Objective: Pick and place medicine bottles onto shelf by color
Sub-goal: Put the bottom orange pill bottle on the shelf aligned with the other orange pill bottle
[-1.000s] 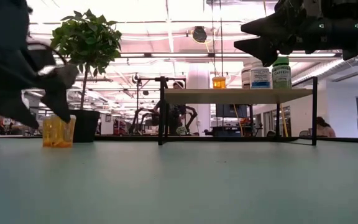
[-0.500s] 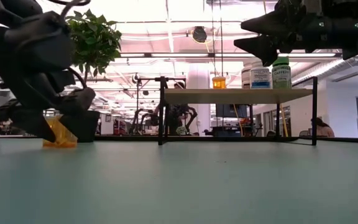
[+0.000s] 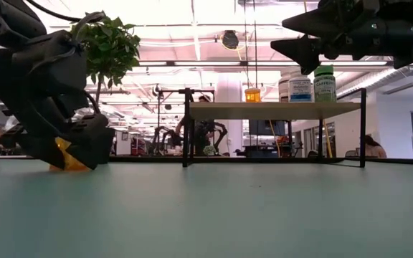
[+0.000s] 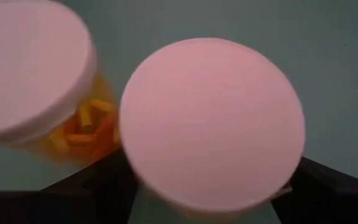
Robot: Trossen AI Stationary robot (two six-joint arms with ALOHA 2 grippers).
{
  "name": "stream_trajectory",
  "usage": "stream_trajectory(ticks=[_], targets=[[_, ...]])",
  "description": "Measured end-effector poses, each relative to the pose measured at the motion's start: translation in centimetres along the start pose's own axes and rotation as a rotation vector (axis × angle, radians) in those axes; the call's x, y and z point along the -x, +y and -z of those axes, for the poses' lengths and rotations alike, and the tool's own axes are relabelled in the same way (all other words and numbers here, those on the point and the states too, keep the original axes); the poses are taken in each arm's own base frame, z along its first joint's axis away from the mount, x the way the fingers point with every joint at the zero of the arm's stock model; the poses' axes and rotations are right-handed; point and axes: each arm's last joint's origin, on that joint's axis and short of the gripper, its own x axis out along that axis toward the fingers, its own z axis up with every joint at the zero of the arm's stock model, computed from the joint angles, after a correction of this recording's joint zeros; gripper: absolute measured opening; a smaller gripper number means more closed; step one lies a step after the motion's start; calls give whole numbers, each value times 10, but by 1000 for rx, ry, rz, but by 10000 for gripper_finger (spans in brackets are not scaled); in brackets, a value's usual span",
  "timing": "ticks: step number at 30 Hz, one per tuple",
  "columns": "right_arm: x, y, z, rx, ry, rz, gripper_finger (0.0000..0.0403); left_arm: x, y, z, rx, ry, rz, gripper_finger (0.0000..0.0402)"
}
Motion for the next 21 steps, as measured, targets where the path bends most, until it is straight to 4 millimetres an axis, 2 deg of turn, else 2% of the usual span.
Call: stream_trajectory(ticks=[8, 11, 15, 21], targets=[[0, 0, 0, -1, 1, 0, 265, 0, -4, 0, -68, -2, 36, 211], [-2, 0, -1, -46, -5, 0, 265, 0, -10, 0, -149, -5, 90, 190], [-18, 6, 0, -55, 36, -41, 265, 6, -30, -1, -387, -51, 276, 183], [-58, 17, 10, 14, 119, -89, 265, 26, -63, -6, -726, -227, 635, 199]])
